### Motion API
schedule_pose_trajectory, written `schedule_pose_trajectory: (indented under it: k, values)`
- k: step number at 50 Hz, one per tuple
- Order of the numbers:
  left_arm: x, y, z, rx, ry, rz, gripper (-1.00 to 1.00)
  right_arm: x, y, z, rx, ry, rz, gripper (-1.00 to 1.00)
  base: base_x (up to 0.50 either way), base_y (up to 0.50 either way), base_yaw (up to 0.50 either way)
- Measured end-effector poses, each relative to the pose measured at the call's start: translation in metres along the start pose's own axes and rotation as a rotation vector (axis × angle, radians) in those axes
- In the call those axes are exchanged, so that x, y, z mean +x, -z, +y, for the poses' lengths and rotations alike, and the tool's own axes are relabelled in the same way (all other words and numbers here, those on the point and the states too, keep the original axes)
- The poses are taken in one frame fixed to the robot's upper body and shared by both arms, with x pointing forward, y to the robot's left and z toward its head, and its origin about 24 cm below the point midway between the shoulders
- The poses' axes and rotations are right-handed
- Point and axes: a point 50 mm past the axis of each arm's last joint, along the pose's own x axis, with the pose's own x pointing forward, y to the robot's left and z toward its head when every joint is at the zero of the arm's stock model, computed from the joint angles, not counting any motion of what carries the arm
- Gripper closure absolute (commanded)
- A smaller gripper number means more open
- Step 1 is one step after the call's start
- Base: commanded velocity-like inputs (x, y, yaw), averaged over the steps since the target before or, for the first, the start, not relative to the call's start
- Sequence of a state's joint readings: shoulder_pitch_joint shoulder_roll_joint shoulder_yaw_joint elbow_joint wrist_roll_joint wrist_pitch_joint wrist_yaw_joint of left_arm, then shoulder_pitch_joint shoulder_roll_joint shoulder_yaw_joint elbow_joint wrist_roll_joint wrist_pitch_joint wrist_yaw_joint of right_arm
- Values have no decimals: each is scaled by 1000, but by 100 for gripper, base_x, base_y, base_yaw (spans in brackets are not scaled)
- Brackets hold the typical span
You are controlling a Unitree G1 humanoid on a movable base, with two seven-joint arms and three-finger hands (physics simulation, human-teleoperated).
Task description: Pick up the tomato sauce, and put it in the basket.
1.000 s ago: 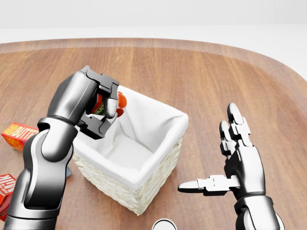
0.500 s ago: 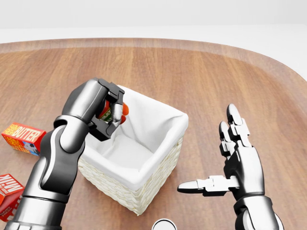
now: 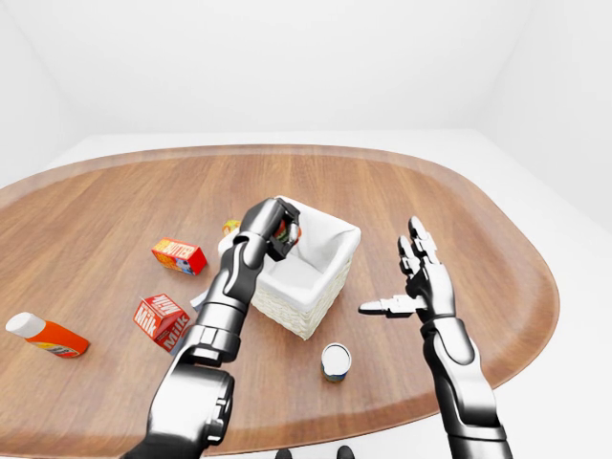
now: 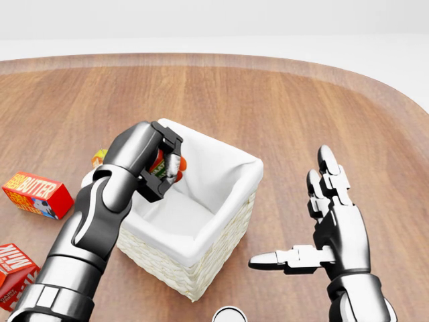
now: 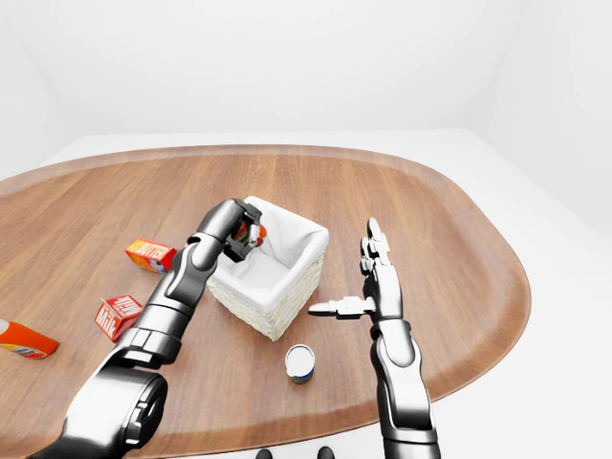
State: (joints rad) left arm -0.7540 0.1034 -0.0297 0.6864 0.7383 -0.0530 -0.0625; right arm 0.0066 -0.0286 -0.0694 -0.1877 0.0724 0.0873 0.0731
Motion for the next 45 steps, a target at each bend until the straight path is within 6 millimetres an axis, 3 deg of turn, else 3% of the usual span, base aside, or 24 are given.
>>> schedule_pose_trajectory:
  k: [45]
  values:
    - [13, 10, -16, 17, 55, 84, 100, 0, 0, -1, 3, 3, 2, -100, 0, 0, 0]
